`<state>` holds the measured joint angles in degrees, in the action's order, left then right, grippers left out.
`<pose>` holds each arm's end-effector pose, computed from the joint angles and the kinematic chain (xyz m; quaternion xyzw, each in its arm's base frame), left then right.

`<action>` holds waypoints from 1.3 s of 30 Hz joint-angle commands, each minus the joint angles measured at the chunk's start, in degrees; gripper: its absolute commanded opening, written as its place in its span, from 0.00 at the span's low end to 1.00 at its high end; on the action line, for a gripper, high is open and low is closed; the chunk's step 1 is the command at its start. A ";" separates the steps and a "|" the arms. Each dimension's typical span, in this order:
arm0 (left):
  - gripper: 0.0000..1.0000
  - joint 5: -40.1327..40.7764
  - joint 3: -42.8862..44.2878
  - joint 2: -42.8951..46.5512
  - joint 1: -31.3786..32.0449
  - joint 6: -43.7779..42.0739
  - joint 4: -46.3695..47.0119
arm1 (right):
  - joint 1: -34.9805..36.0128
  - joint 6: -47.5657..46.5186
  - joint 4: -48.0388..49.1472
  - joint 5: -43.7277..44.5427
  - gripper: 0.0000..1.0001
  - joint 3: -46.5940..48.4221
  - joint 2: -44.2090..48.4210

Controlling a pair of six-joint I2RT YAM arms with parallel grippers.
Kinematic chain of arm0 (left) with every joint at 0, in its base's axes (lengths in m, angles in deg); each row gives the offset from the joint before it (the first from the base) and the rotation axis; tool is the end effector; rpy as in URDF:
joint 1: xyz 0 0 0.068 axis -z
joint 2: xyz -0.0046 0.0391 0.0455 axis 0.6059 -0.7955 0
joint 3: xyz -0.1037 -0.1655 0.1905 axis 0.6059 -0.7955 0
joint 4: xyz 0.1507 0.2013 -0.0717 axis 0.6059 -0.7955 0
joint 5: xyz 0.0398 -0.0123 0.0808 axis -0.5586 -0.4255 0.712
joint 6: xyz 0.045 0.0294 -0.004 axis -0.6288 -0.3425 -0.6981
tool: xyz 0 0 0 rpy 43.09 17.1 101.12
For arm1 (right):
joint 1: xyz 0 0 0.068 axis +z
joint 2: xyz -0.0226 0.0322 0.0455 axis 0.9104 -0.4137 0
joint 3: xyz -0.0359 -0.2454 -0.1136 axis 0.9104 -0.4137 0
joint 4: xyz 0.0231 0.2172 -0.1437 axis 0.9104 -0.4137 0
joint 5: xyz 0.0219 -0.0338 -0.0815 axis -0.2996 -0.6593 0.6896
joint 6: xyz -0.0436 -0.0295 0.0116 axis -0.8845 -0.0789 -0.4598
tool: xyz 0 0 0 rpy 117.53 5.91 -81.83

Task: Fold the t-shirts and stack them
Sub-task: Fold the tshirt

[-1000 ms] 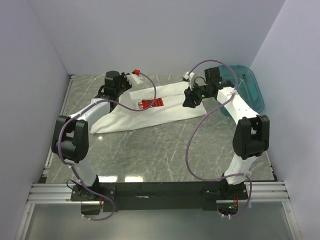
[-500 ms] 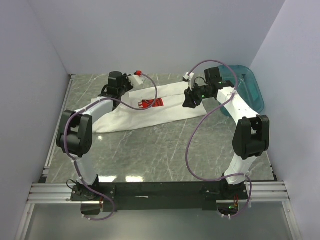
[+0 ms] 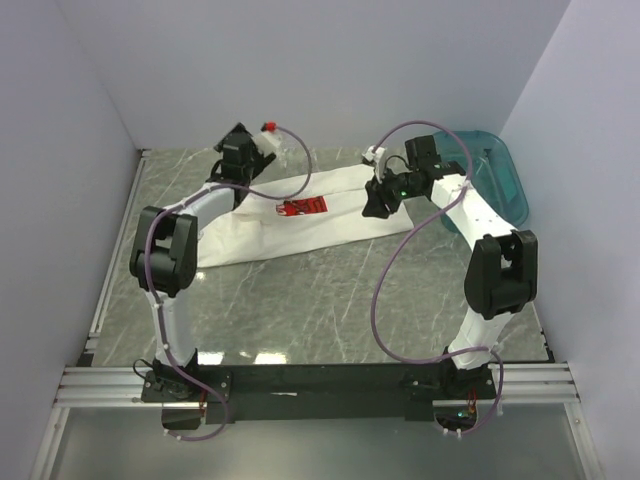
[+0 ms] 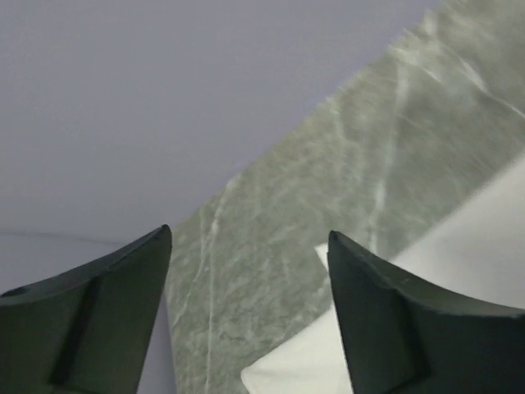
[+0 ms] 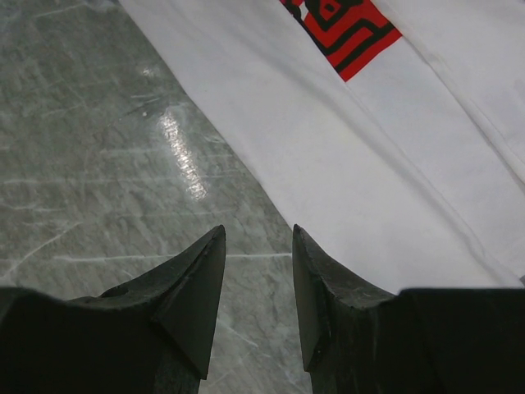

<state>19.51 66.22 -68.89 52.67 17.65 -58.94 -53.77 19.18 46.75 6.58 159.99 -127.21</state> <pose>0.4592 -0.1178 0.2380 0.3230 0.7335 0.2264 0.5535 0.3709 0.1027 0.2827 -0.4789 0.7496 0.2810 0.3604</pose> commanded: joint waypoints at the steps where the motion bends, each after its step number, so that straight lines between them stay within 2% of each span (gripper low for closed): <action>1: 0.87 10.08 6.98 4.42 -0.43 8.50 6.11 | 0.86 -0.26 -0.56 -0.20 0.45 1.26 -0.24; 3: 0.92 15.70 7.34 6.53 -0.70 14.20 6.03 | 0.95 -0.78 -1.26 0.15 0.46 1.43 -0.50; 4: 0.99 18.34 6.74 9.07 -0.61 16.66 5.59 | 0.95 -1.13 -1.62 0.50 0.46 1.52 -0.77; 6: 0.99 25.79 4.89 12.24 -0.78 25.36 4.19 | 0.95 -2.10 -2.84 0.77 0.45 1.87 -0.77; 7: 0.99 26.09 2.27 16.43 -0.96 28.43 2.09 | 0.87 -2.45 -3.29 0.85 0.45 2.05 -0.60; 8: 0.99 25.05 0.25 19.00 -1.31 34.73 -2.63 | 0.95 -3.15 -3.64 1.03 0.45 2.40 -0.51; 10: 0.99 20.23 -7.11 27.58 -2.80 41.44 -6.17 | 0.95 -3.77 -4.78 1.29 0.45 2.57 0.28; 11: 0.99 18.56 -9.77 30.59 -3.42 48.95 -8.97 | 0.95 -4.47 -5.13 1.47 0.45 2.92 0.55; 13: 0.99 12.93 -16.78 39.18 -6.05 55.41 -12.33 | 0.95 -5.53 -7.24 2.17 0.45 3.54 1.25; 14: 0.99 11.35 -18.83 41.85 -6.93 61.88 -15.73 | 0.95 -7.45 -8.29 2.78 0.45 4.15 1.43; 19: 0.99 -1.57 -31.82 58.36 -12.74 77.99 -23.49 | 0.87 -17.20 -14.19 6.21 0.46 -0.74 5.80; 24: 1.00 -3.60 -40.71 69.36 -15.20 90.05 -32.62 | -0.63 -26.88 -8.05 12.71 0.47 -10.50 11.96; 28: 0.99 -5.11 -47.75 73.77 -19.15 100.50 -34.31 | -2.74 -29.18 -2.60 14.99 0.48 -15.52 12.50; 33: 0.91 -4.67 -54.86 73.61 -21.18 108.52 -33.62 | -2.83 -28.30 3.30 16.41 0.47 -18.95 12.50; 35: 0.83 -5.45 -57.50 72.38 -21.70 111.77 -29.93 | -2.74 -27.42 3.65 16.06 0.48 -19.13 11.80; 39: 0.75 -7.91 -59.27 66.42 -22.58 114.94 -22.90 | -2.74 -26.54 3.74 16.23 0.47 -18.61 10.22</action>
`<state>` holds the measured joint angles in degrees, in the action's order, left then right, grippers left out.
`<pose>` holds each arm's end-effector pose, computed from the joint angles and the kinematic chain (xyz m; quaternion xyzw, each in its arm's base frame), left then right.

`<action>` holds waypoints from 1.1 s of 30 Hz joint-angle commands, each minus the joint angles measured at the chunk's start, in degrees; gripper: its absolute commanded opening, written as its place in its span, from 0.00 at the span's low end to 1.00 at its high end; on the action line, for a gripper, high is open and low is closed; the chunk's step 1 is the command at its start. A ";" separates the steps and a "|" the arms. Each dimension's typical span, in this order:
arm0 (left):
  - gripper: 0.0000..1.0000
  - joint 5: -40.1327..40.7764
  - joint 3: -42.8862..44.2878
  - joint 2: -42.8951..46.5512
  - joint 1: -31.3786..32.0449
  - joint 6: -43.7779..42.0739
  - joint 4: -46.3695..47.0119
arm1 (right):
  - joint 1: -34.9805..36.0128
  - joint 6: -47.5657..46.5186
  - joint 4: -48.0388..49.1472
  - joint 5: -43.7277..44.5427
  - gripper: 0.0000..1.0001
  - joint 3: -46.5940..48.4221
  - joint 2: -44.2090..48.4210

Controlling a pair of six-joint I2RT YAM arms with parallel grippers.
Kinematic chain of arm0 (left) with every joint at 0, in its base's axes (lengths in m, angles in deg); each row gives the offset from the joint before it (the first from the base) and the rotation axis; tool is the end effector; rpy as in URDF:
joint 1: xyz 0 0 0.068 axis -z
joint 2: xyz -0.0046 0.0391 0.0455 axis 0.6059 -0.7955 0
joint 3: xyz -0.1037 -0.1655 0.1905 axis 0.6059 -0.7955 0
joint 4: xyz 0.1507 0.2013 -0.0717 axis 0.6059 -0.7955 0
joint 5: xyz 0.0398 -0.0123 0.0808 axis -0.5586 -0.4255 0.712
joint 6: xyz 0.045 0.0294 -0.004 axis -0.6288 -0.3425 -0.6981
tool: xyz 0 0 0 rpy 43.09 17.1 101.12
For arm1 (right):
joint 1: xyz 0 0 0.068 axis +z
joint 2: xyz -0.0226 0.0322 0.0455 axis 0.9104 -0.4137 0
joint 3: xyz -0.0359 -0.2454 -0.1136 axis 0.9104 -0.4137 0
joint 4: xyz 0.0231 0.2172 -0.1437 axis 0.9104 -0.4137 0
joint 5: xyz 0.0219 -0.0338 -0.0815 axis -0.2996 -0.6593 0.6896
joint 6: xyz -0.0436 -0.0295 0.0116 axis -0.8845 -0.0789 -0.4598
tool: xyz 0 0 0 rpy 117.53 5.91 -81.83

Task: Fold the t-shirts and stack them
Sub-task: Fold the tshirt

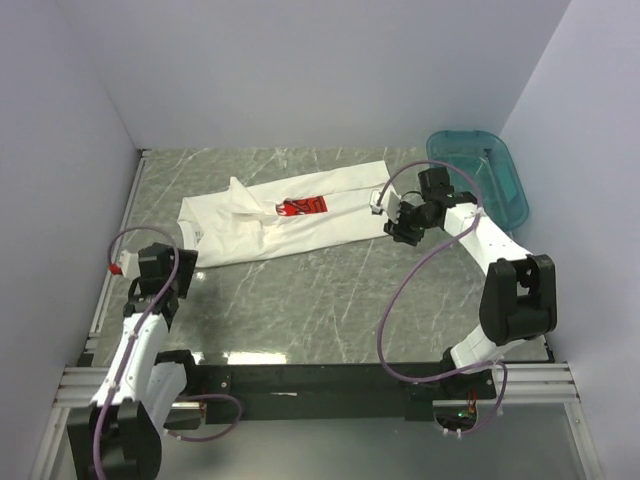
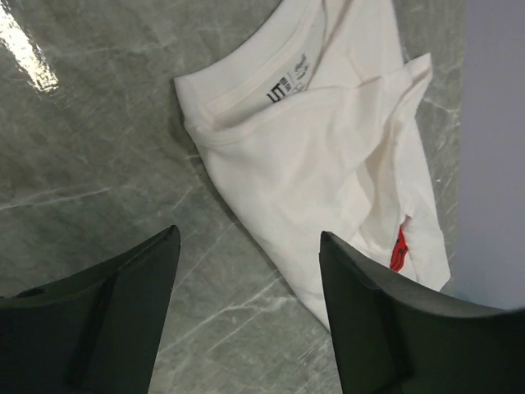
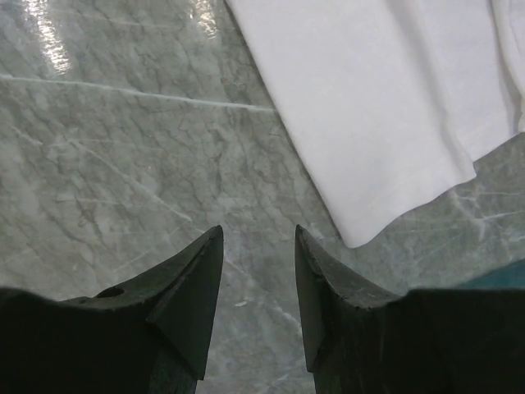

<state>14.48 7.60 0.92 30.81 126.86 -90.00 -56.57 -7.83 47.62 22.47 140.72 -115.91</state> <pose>0.1697 0.0244 0.2005 -0.5608 0.6946 -0.1700 0.4174 0.3146 0.0667 0.2417 -0.6163 0.7116 0.0931 0.3241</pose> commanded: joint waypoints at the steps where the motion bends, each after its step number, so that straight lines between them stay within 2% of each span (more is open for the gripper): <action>1: 0.73 -3.06 -0.83 -4.81 -0.81 5.99 9.21 | -0.03 0.65 3.04 0.61 0.47 0.58 -1.43; 3: 0.66 -2.54 -0.74 -8.66 -0.99 6.17 11.59 | -0.03 0.92 3.57 1.40 0.47 0.76 -2.13; 5: 0.63 -1.58 -1.01 -12.44 -1.08 6.34 13.43 | -0.03 1.09 3.83 1.92 0.47 1.02 -2.92; 8: 0.63 -0.25 -1.27 -16.06 -1.34 6.43 14.76 | 0.06 1.27 3.83 2.02 0.47 1.46 -3.54; 13: 0.64 0.10 -1.27 -23.27 -1.52 7.31 22.21 | 0.06 1.97 3.66 1.58 0.47 2.43 -4.77; 18: 0.63 -0.87 1.36 -30.39 -1.78 6.43 23.29 | -0.03 1.97 2.96 2.10 0.47 3.48 -6.35; 28: 0.58 0.89 -0.65 -27.50 -2.22 6.26 20.21 | 0.06 -0.58 4.89 7.55 0.47 4.01 -7.59; 33: 0.51 2.47 -0.04 -26.79 -2.22 5.82 17.67 | -0.03 0.30 4.62 7.29 0.46 5.33 -8.29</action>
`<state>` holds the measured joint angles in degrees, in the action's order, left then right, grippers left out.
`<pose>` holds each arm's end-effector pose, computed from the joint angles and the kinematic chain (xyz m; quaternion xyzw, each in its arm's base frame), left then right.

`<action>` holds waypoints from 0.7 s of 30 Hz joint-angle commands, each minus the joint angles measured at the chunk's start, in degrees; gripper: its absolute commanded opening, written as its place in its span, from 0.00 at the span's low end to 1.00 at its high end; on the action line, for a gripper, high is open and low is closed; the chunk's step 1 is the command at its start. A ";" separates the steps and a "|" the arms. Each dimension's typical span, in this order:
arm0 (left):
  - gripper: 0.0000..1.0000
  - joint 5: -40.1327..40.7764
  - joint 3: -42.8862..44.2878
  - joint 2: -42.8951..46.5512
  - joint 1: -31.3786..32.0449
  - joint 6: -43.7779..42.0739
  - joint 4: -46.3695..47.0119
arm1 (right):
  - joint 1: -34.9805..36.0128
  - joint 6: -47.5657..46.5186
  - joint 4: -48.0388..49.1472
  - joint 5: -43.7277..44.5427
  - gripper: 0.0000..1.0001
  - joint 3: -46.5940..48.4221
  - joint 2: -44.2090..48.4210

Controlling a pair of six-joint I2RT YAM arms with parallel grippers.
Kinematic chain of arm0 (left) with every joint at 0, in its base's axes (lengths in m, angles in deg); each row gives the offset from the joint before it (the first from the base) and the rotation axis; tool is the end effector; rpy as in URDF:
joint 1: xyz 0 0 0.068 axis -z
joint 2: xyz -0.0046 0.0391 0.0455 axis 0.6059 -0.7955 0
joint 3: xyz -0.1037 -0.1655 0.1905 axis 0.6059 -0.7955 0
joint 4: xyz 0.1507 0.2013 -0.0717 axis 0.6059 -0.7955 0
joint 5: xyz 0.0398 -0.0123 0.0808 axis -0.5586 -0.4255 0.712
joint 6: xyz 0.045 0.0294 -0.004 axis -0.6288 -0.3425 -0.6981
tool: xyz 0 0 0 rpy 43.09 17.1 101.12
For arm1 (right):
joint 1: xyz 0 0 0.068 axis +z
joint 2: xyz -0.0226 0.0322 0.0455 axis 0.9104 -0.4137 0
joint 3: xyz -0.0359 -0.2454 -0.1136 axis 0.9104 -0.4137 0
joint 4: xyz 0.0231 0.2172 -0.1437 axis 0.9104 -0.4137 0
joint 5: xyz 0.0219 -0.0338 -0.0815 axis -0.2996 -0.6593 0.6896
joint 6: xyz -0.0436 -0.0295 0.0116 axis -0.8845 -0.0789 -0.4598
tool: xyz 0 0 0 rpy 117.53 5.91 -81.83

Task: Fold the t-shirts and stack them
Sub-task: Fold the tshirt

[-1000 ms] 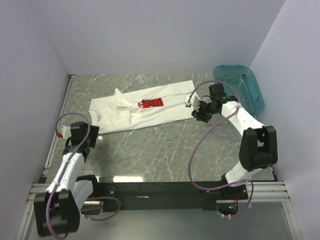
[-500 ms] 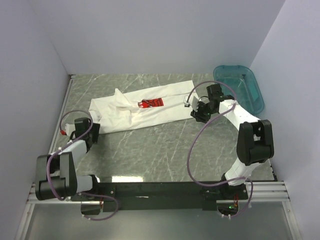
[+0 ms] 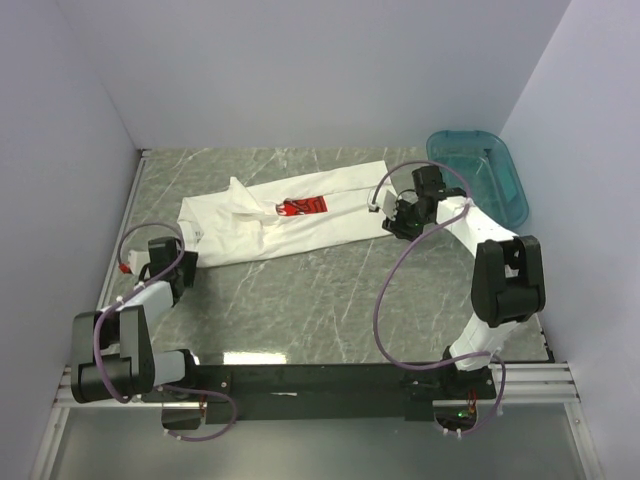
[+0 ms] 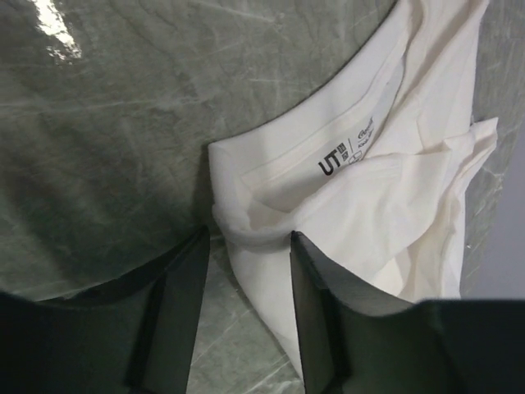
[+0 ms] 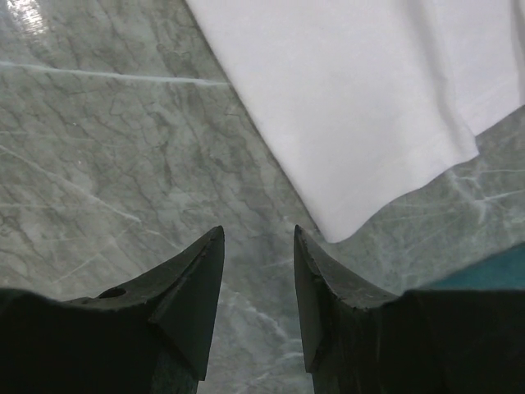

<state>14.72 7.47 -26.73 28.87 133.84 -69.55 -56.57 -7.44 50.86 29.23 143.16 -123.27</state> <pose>0.2222 0.0382 0.1423 -0.6281 0.6710 -0.1535 0.3629 0.3421 0.0672 0.2151 -0.6098 0.7365 0.0507 0.2883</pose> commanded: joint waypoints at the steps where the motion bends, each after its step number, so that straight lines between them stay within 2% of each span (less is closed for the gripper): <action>1: 0.49 2.32 0.26 0.59 -0.36 -1.33 -2.80 | 0.06 0.00 1.48 0.54 0.46 2.88 -0.84; 5: 0.37 2.14 1.05 -1.42 -0.97 -1.86 -2.01 | 0.06 -0.44 2.00 1.06 0.47 2.88 -1.89; 6: 0.37 2.06 1.23 -1.78 -1.07 -2.21 -1.74 | 0.06 -2.10 1.83 1.06 0.47 2.88 -2.06; 9: 0.26 1.71 2.02 -3.97 -1.94 -3.09 -0.69 | 0.15 -7.53 2.18 0.80 0.47 1.75 -2.24; 11: 0.10 0.57 2.37 -5.55 -3.17 -3.61 -0.07 | 0.06 -10.80 2.53 0.71 0.47 0.95 -2.24; 14: 0.01 -1.89 1.94 -5.83 -4.93 -4.41 1.33 | 0.23 -15.38 2.80 2.28 0.47 0.42 -3.03; 21: 0.00 -2.25 1.06 -1.87 -6.16 -5.81 0.72 | 1.29 -18.64 4.55 8.44 0.44 0.42 -7.07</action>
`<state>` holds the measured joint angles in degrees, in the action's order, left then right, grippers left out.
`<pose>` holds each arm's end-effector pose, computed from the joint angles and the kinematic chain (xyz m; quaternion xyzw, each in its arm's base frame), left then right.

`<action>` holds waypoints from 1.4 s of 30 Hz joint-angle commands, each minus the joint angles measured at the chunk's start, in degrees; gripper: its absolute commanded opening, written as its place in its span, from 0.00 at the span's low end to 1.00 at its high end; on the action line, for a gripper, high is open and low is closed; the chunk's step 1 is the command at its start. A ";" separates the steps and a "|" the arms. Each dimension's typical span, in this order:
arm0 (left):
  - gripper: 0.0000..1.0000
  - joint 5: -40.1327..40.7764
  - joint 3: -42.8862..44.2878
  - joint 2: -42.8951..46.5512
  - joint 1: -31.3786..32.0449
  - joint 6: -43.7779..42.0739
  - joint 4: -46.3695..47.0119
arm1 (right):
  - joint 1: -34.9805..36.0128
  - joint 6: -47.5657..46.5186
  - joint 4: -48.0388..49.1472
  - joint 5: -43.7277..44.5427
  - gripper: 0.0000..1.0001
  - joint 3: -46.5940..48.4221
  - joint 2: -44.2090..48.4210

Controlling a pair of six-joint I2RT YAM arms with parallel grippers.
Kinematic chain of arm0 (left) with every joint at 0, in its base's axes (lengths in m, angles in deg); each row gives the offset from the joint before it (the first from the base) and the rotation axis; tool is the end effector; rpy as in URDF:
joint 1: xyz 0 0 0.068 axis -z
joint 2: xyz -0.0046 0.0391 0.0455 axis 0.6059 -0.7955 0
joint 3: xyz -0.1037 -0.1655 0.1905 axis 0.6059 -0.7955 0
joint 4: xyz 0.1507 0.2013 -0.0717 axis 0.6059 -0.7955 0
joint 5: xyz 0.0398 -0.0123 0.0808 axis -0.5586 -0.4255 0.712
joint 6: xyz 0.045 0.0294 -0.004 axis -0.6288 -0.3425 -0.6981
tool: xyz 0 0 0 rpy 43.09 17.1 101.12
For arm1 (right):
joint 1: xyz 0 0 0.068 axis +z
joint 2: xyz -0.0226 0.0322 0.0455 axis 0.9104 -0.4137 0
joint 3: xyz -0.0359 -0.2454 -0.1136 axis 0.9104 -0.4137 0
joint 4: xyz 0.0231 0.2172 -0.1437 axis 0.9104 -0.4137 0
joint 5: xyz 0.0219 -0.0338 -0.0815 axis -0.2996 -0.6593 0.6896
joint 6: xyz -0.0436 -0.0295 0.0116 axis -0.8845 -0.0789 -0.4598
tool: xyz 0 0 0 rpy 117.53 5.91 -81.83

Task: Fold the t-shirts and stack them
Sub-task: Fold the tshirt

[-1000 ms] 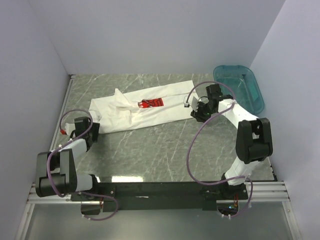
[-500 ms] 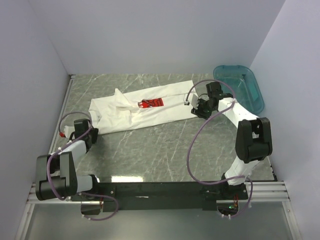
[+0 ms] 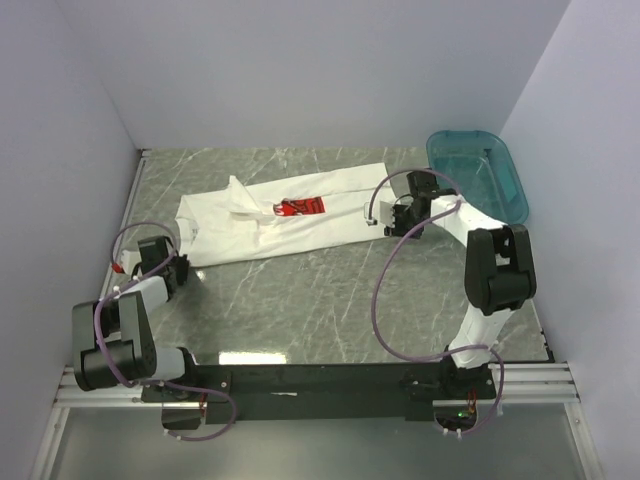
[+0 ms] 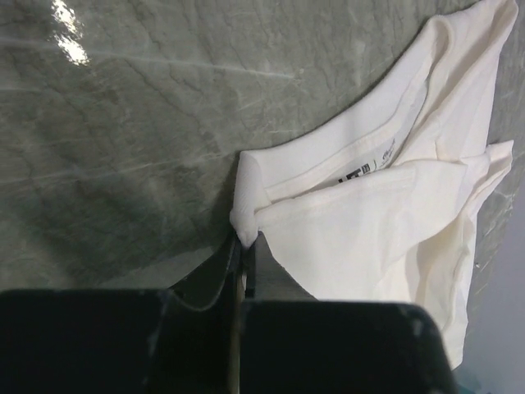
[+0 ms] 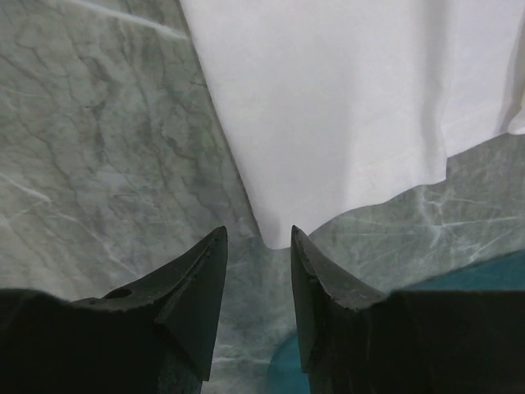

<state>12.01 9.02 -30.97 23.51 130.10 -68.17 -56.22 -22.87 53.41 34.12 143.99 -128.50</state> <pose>0.2279 0.0596 0.1360 -0.6341 0.6728 -0.1384 0.3550 0.3572 0.0690 0.1898 -0.7039 0.6618 -0.0124 0.2576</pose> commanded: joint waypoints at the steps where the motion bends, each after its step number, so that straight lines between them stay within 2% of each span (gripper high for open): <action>1: 0.01 0.29 -0.41 2.63 -0.98 -2.25 -0.74 | 1.03 -3.12 2.26 3.81 0.43 -0.50 -2.11; 8: 0.01 -0.95 0.12 2.02 -1.51 -2.60 -0.48 | 3.40 -2.68 4.90 6.71 0.42 -3.05 -3.43; 11: 0.01 -1.12 -0.05 2.11 -1.69 -2.52 -0.39 | 4.01 -2.33 6.39 8.99 0.38 -3.13 -4.92; 14: 0.01 -1.04 0.12 2.37 -1.86 -2.69 -0.57 | 4.10 -1.80 6.92 11.01 0.31 -2.00 -6.94; 17: 0.01 -1.12 0.47 2.20 -2.13 -2.78 -0.74 | 4.19 -1.18 6.74 12.07 0.19 -1.29 -8.35; 18: 0.01 -1.21 0.65 2.11 -2.30 -2.87 -0.83 | 4.19 -1.18 6.66 12.51 0.10 -1.38 -8.44; 21: 0.01 -1.47 1.61 1.23 -2.65 -2.95 -0.92 | 4.10 -1.53 6.39 12.52 0.00 -2.69 -7.48; 30: 0.01 -3.50 2.67 -2.46 -5.29 -2.43 0.22 | 4.02 -2.41 3.41 13.66 0.00 -12.00 1.56; 36: 0.01 -3.93 6.62 -5.18 -5.38 -4.01 -1.09 | 4.37 -1.19 0.77 13.13 0.00 -21.14 13.15; 42: 0.01 -5.34 12.07 -10.19 -5.38 -6.03 -2.24 | 9.19 3.82 -3.80 11.98 0.00 -28.88 23.61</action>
<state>5.11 17.87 -39.80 18.95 126.34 -70.75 -49.20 -22.57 55.16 43.80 118.12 -110.01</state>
